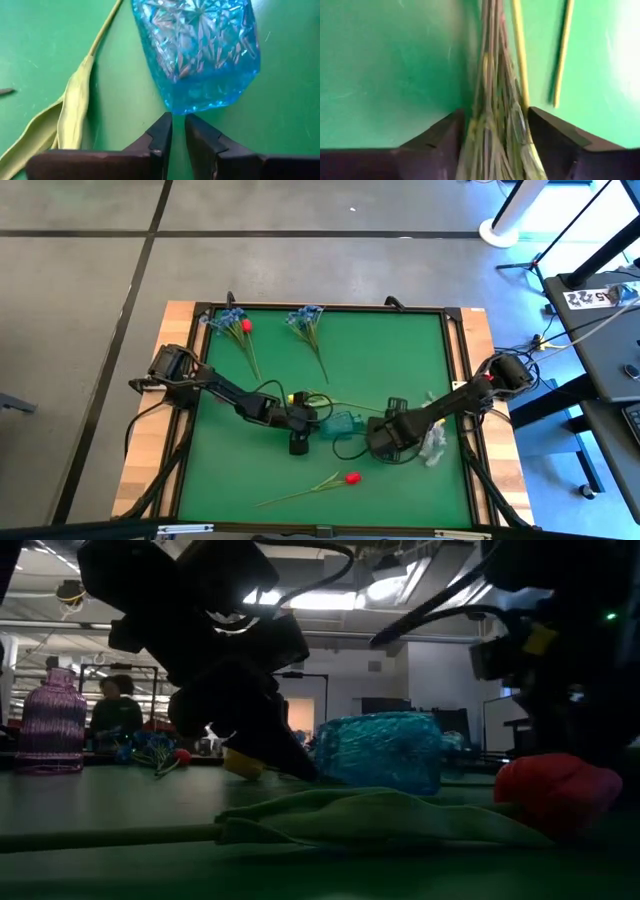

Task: Sort flowers into vase by color
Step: Adjust the blue vase

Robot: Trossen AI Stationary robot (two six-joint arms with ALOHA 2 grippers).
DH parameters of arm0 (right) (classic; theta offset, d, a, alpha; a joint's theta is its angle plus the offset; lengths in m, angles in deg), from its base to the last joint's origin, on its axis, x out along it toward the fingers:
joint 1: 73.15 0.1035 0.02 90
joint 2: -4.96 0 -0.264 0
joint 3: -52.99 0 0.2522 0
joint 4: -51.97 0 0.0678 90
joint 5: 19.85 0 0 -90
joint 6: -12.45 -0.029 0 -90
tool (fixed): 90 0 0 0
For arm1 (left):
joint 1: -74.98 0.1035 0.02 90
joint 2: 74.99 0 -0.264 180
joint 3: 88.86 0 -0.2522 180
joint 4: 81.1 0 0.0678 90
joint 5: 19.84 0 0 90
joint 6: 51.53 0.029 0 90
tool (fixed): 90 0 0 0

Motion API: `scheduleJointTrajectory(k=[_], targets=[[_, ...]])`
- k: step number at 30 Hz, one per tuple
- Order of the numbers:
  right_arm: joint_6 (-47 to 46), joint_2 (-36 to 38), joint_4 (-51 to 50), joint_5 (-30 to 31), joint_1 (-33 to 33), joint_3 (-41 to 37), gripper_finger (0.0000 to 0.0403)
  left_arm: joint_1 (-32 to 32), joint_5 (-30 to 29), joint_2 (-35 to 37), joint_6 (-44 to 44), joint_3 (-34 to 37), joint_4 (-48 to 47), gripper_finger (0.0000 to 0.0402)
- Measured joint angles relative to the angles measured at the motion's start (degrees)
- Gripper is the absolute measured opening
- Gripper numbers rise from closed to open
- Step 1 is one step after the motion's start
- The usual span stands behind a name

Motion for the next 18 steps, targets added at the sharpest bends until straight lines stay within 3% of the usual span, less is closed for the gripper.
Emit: scheduleJointTrajectory(k=[15,18], targets=[[12.5,0.0,0.2,4.1,0.0,7.2,0.0017,1.1,0.1,0.0,0.1,0.0,3.5,0.005],[12.6,0.0,-2.5,4.0,-0.1,9.4,0.0011,0.7,0.5,0.0,0.1,0.0,4.1,0.005]])
